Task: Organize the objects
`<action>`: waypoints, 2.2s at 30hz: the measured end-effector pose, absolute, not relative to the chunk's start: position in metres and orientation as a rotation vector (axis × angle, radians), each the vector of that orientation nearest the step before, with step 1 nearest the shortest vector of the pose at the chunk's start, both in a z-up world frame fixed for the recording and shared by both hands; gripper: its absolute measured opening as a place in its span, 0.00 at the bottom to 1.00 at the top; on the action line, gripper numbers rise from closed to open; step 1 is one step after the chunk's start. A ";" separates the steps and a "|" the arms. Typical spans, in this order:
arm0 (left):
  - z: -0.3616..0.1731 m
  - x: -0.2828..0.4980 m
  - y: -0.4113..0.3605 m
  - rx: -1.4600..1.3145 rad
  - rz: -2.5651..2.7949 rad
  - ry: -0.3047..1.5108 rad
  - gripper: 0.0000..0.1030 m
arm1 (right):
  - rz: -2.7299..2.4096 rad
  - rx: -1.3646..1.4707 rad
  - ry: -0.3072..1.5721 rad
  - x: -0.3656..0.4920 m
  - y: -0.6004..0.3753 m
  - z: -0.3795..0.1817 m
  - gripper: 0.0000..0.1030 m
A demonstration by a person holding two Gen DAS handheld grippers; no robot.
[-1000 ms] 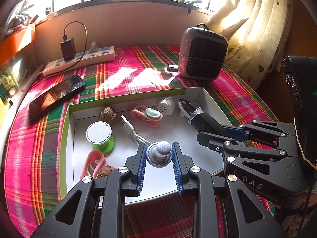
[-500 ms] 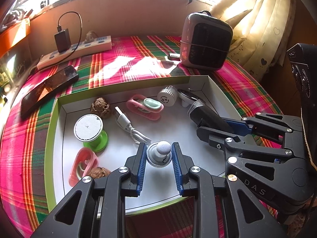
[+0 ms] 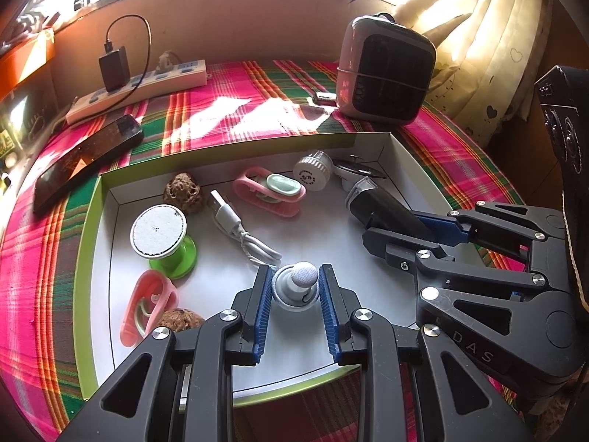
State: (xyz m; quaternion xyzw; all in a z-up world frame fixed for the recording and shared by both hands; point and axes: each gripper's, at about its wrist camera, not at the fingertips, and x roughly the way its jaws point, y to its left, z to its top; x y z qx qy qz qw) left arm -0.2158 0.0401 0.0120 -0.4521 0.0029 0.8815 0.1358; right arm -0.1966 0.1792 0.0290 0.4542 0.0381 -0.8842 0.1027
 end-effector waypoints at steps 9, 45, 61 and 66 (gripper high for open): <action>0.011 -0.216 0.040 -1.310 2.552 0.006 0.23 | -2.616 1.348 0.117 -0.198 0.178 0.029 0.24; 0.025 -0.197 0.028 -1.291 2.631 -0.012 0.32 | -2.703 1.284 0.084 -0.175 0.176 0.043 0.48; 0.039 -0.163 0.017 -1.242 2.726 -0.025 0.32 | -2.791 1.196 0.071 -0.140 0.166 0.058 0.53; 0.042 -0.151 0.012 -1.231 2.738 -0.054 0.32 | -2.810 1.170 0.066 -0.128 0.163 0.063 0.53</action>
